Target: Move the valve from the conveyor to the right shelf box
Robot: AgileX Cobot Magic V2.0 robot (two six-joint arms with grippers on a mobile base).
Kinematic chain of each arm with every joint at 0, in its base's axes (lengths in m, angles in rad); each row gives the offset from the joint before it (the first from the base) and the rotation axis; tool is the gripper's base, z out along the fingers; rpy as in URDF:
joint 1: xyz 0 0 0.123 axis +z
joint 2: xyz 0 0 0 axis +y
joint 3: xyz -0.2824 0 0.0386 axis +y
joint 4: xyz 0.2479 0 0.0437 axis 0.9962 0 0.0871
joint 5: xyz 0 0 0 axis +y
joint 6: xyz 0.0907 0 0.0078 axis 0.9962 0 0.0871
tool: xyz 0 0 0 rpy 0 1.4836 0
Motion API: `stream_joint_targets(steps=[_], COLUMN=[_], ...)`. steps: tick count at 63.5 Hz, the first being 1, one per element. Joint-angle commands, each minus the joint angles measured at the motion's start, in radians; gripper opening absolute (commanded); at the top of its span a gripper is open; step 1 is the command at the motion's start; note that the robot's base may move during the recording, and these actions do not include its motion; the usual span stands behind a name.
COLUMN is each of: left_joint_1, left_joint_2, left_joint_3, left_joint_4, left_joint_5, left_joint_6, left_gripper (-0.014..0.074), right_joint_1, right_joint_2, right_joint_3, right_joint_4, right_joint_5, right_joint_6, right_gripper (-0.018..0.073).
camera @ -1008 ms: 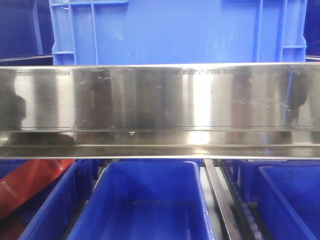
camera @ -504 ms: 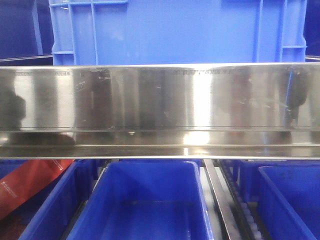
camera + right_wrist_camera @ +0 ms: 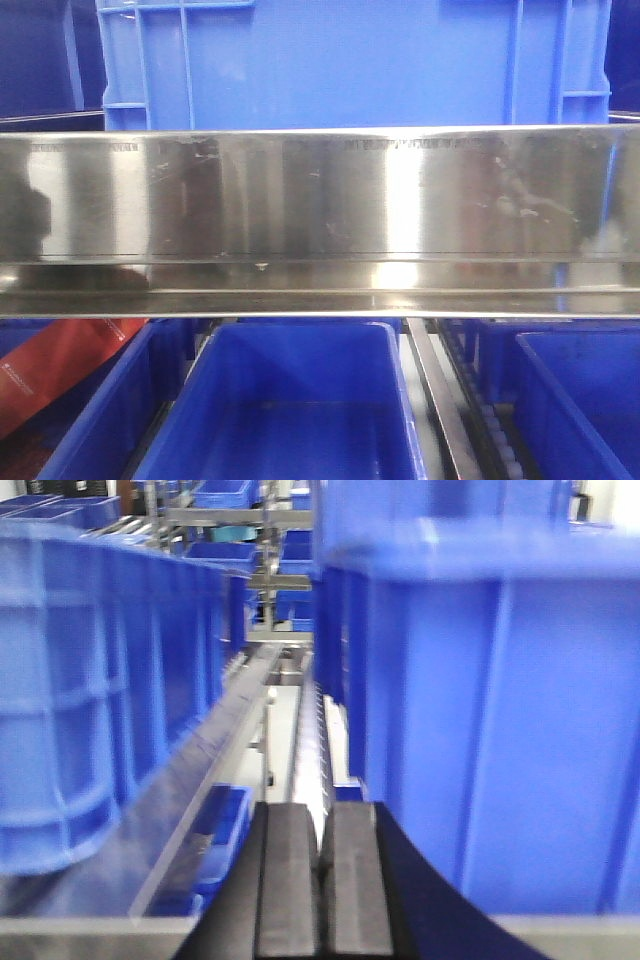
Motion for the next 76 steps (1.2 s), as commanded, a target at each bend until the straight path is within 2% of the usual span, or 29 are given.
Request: stream_joint_targets(steps=[1,11,25,76], left_joint_1=[0.003,0.003,0.003,0.003], left_joint_2=[-0.006,-0.006,-0.006,-0.006], left_joint_3=[-0.001,-0.001,-0.001,-0.001], left_joint_4=[-0.003,-0.003,-0.003,-0.003], left_joint_5=[-0.018,-0.018,-0.018,-0.018], left_joint_6=[-0.006,-0.006,-0.006,-0.006], left_gripper=[-0.0111,-0.0111,-0.0111,-0.0111], right_joint_1=[-0.021,-0.030,-0.004,-0.004], right_joint_2=[-0.045,-0.098,-0.098,-0.098], right_joint_3=[0.071,0.169,0.169,0.169], right_joint_4=[0.020,0.030,-0.004,-0.004], right_joint_5=[-0.056,-0.090,-0.084,-0.086], right_joint_6=[0.004,0.004,0.004,0.004], right_gripper=[-0.0162,-0.0162,-0.0162,-0.0162])
